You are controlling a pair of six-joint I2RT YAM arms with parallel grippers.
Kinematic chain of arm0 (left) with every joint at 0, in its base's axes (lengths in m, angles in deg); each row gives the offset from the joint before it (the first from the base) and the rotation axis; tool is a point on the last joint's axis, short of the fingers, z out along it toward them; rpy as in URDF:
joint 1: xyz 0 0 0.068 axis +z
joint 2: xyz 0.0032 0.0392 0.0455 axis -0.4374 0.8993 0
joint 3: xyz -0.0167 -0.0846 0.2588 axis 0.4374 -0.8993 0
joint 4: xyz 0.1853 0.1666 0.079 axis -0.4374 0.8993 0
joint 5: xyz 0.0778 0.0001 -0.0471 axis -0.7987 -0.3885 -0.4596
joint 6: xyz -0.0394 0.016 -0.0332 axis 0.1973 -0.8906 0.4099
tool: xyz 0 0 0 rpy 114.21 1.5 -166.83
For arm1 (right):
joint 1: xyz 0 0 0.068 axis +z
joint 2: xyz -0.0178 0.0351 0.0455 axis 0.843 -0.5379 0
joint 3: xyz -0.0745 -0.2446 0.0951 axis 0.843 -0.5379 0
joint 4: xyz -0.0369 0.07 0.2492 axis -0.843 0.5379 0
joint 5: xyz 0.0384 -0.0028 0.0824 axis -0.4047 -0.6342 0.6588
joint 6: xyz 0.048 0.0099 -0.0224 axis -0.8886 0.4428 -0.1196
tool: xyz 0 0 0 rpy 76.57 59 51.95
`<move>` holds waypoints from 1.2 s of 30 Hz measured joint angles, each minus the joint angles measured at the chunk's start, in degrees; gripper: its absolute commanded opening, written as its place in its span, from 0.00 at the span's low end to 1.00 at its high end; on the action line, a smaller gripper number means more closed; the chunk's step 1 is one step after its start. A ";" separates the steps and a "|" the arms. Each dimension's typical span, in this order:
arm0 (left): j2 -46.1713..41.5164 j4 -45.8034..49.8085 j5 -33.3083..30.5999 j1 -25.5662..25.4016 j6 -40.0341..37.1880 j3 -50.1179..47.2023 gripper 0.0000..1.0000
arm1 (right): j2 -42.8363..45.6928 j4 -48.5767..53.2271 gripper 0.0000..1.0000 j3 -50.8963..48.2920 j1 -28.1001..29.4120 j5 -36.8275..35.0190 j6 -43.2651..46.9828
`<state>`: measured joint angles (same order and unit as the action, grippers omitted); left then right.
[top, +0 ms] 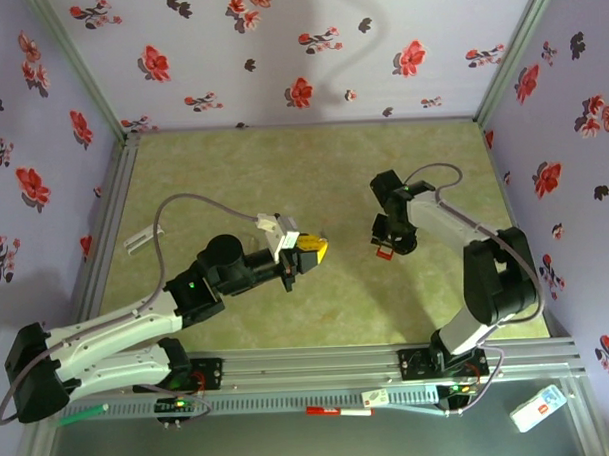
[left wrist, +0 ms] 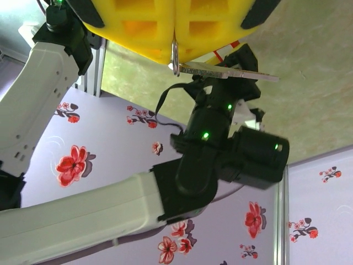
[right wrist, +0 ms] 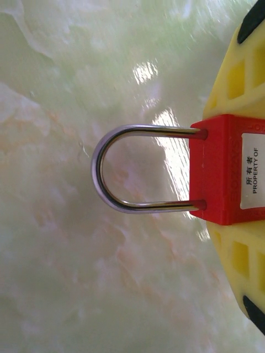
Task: Unlock with the key
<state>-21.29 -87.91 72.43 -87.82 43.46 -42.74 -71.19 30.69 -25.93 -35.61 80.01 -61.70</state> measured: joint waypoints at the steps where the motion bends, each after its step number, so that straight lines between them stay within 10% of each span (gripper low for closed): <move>1: 0.00 0.11 0.07 -0.07 0.00 0.09 0.00 | -0.72 -0.07 0.16 -0.09 0.00 -0.74 0.28; 16: 0.00 1.92 0.26 -0.87 -0.13 0.42 0.00 | -5.03 -3.08 0.67 -4.70 -0.24 -2.25 1.55; 28: 0.87 15.72 0.70 -2.71 -9.55 6.93 0.00 | 19.82 -1.40 0.66 1.07 -0.02 9.49 -2.03; 36: 4.76 23.96 1.40 -3.28 -16.81 9.51 0.00 | 26.43 -2.32 0.62 5.29 9.81 18.86 -9.53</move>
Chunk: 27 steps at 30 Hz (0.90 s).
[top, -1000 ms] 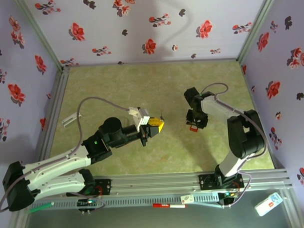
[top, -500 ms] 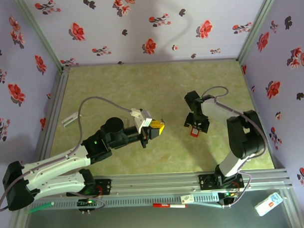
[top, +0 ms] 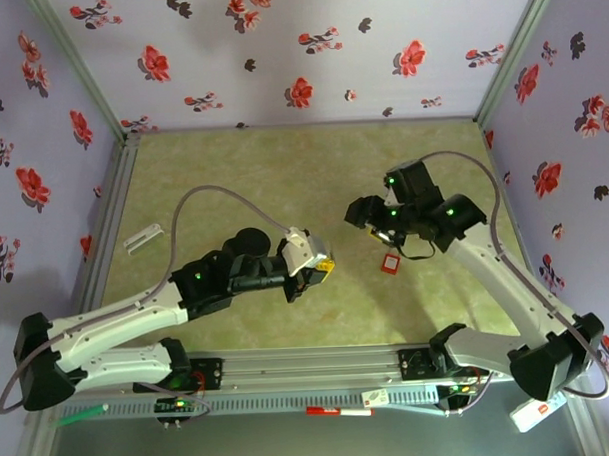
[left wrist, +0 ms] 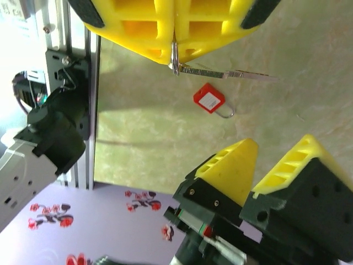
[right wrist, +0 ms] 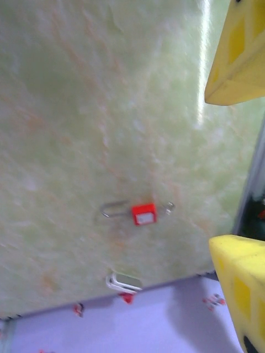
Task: Unlock with the key
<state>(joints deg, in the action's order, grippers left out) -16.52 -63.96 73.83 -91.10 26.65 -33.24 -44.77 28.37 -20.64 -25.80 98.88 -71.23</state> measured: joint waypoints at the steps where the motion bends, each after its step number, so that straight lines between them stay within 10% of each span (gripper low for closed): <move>1: 0.22 0.66 0.11 -0.09 -0.46 0.13 0.00 | 0.17 -0.44 0.62 0.00 1.03 0.46 -1.01; 14: 2.23 3.63 0.33 -1.11 -4.44 1.20 0.00 | 1.27 -9.64 0.56 -5.35 7.87 3.96 -12.02; 27: 2.58 5.16 0.31 -1.49 -5.95 2.10 0.00 | 0.42 -12.39 0.25 -7.65 8.50 4.90 -15.10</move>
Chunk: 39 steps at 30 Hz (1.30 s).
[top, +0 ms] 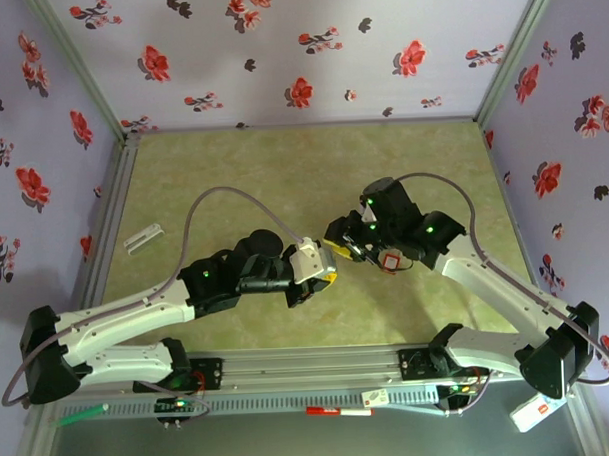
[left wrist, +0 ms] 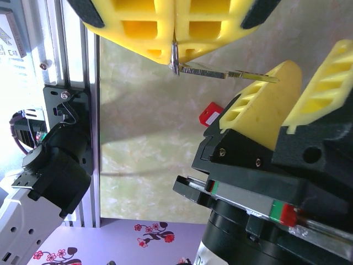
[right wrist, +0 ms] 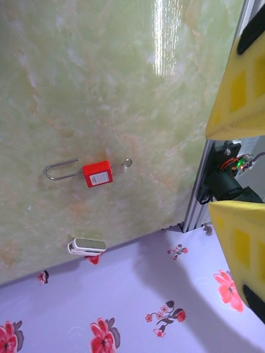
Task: Unlock with the key
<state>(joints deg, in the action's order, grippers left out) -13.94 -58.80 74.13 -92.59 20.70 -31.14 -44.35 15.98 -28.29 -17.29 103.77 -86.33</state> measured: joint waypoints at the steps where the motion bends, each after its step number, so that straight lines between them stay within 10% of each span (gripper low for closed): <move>1: 0.00 0.07 0.00 0.00 -0.02 0.02 0.00 | 0.00 0.00 0.22 -0.04 0.00 0.00 -0.07; 8: 0.00 0.35 -0.22 0.00 -0.04 0.04 0.00 | -0.07 0.26 0.00 -0.20 0.02 -0.15 -0.50; 19: -0.26 -0.63 -2.89 -0.11 0.02 -1.44 0.00 | -0.07 0.50 0.00 -0.24 0.02 -0.20 -0.48; 25: -2.08 -2.84 -2.86 -0.09 2.58 -3.98 0.00 | 0.66 -1.09 0.55 -1.29 -0.15 -0.74 -0.85; 39: -8.22 -37.31 2.58 7.89 32.70 -16.81 0.00 | 14.29 -23.39 0.66 -10.47 -10.34 2.03 -1.01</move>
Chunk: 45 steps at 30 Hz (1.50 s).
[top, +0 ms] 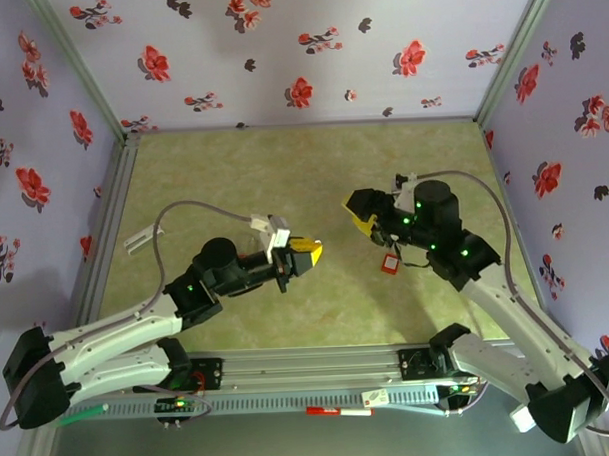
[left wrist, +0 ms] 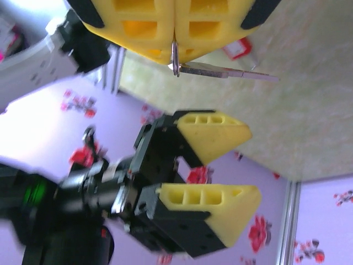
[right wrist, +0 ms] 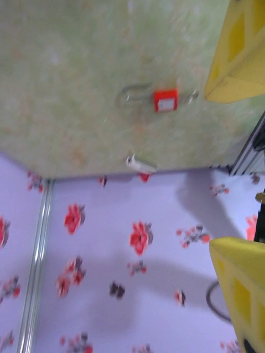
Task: Unlock with the key
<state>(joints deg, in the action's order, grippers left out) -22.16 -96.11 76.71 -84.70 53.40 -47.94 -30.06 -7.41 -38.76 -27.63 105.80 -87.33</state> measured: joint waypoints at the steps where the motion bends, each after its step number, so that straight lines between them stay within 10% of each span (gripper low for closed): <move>1: 0.55 -3.45 0.00 0.13 2.03 -0.07 0.00 | 0.33 -2.67 0.66 -0.59 0.04 0.17 -1.16; 22: 12.24 -27.63 2.16 -0.61 14.88 4.48 0.00 | -2.19 -30.84 0.62 -5.40 9.64 -8.44 -20.98; 34: 12.70 -29.00 2.60 -0.61 15.65 4.48 0.00 | -2.21 -34.27 0.25 -5.42 9.94 -9.57 -24.74; 45: 12.68 -29.97 2.62 -0.63 15.82 3.43 0.00 | -2.21 -34.21 0.09 -5.38 9.94 -9.60 -25.00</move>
<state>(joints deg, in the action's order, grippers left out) -9.48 -126.07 79.34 -85.33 69.23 -44.51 -32.26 -41.61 -44.14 -17.69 96.21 -112.34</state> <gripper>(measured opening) 0.053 0.116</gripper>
